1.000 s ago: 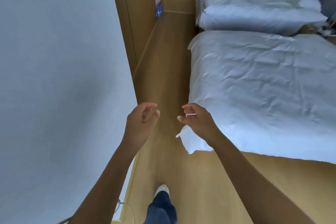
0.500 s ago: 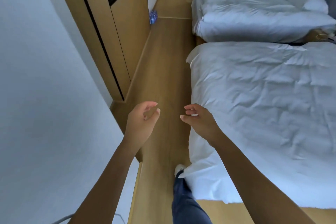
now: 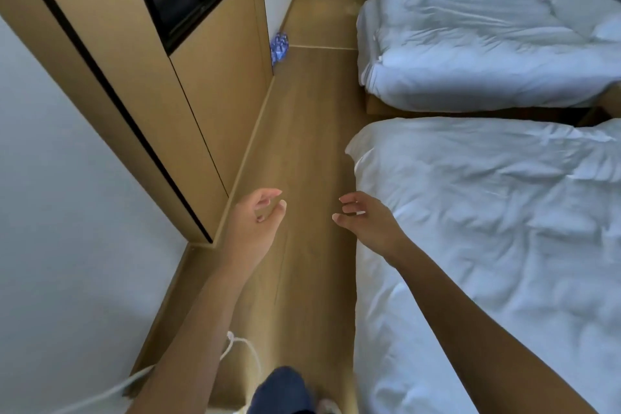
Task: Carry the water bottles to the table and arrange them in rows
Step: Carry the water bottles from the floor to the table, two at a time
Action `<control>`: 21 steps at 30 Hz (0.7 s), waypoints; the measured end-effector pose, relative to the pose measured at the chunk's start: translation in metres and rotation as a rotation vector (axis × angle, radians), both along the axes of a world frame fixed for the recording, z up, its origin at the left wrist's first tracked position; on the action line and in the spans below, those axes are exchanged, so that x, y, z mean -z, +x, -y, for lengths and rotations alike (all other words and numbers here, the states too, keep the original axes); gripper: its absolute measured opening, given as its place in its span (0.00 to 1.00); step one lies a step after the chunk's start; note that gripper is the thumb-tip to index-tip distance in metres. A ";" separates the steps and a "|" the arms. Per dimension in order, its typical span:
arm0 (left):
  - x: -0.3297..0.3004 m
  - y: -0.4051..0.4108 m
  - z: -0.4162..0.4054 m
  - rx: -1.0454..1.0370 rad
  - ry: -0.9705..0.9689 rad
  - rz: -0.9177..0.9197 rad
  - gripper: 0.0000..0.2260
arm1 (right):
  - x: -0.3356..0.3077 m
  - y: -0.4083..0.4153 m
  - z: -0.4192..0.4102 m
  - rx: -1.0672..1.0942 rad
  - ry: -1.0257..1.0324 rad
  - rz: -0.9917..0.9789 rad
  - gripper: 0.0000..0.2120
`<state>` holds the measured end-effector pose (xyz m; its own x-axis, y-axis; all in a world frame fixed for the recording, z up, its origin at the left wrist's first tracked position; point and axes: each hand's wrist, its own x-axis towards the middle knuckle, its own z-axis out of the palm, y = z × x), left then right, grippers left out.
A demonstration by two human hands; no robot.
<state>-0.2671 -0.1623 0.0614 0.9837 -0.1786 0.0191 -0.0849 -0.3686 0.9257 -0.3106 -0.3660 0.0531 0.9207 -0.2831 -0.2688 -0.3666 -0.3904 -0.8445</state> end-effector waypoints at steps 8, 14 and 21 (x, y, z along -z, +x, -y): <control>0.023 0.190 0.038 0.045 -0.013 -0.037 0.08 | 0.025 0.192 0.036 -0.028 0.000 -0.011 0.19; 0.024 0.350 0.050 0.054 -0.015 -0.051 0.06 | 0.025 0.344 0.045 0.007 0.033 -0.038 0.18; 0.019 0.508 0.092 0.066 -0.018 -0.078 0.06 | 0.025 0.500 0.088 0.021 0.029 -0.017 0.14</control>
